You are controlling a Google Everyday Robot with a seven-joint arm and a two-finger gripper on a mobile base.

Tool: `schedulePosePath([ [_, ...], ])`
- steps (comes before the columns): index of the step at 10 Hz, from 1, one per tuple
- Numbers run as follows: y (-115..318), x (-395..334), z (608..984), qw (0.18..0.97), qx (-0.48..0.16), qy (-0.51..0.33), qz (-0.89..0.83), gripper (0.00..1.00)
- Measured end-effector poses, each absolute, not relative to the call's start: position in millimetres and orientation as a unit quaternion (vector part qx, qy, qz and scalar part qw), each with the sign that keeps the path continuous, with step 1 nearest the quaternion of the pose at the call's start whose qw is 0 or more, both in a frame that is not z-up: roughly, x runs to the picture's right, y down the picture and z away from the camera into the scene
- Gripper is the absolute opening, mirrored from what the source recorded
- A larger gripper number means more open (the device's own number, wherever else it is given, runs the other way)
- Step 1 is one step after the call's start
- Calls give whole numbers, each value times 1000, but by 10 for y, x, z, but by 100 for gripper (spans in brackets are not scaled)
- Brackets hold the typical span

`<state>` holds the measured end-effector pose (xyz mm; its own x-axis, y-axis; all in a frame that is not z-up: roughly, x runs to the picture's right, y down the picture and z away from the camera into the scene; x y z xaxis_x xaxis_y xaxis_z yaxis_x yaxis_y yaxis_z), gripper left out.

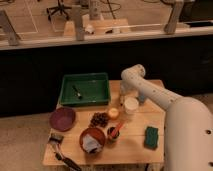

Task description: Place banana in paper cup

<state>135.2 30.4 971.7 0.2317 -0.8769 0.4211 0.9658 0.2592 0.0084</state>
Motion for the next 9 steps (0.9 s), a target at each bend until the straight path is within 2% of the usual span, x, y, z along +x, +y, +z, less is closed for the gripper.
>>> schedulePosePath([
  [1, 262, 1359, 9689, 781, -123, -179, -585, 21],
  [2, 207, 1377, 9643, 793, -112, -188, -568, 10],
  [4, 80, 1399, 9520, 807, -86, -191, -552, 0],
  [9, -329, 1460, 9092, 863, 0, -181, -472, 0],
])
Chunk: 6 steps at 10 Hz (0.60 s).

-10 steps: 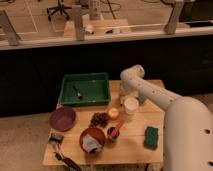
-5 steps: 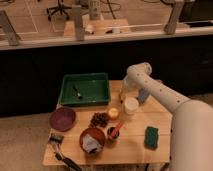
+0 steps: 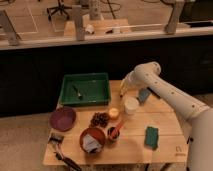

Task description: Place banana in paper cup

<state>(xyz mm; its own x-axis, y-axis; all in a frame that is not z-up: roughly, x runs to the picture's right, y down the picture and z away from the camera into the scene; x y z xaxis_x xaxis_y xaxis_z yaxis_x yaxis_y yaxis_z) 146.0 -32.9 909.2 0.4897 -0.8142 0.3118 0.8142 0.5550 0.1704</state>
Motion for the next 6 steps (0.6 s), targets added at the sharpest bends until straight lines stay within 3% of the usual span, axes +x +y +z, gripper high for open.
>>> schedulePosePath([
  [6, -504, 1863, 8856, 900, 83, -212, -371, 0],
])
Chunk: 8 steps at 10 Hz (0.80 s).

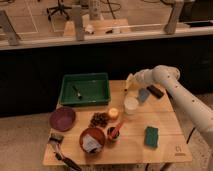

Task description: Place banana in paper cup

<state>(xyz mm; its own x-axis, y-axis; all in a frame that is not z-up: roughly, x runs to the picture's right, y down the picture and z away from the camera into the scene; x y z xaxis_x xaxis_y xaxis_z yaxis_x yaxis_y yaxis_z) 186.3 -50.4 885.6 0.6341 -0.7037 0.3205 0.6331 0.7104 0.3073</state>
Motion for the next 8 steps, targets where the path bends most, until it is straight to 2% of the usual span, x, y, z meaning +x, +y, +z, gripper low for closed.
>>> schedulePosePath([
  [8, -204, 2388, 8558, 903, 114, -227, -347, 0],
])
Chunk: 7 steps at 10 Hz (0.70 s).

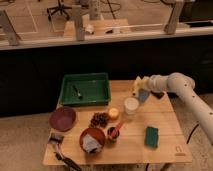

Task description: Place banana in paper cup

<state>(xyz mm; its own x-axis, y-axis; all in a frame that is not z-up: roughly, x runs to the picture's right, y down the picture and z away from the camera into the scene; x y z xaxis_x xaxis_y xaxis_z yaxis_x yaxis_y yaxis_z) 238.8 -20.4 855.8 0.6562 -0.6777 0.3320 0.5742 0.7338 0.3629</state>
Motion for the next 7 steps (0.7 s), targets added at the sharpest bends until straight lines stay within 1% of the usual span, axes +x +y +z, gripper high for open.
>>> schedulePosePath([
  [3, -12, 2511, 8327, 906, 114, -238, -331, 0],
  [7, -11, 2495, 8322, 906, 113, -240, -329, 0],
])
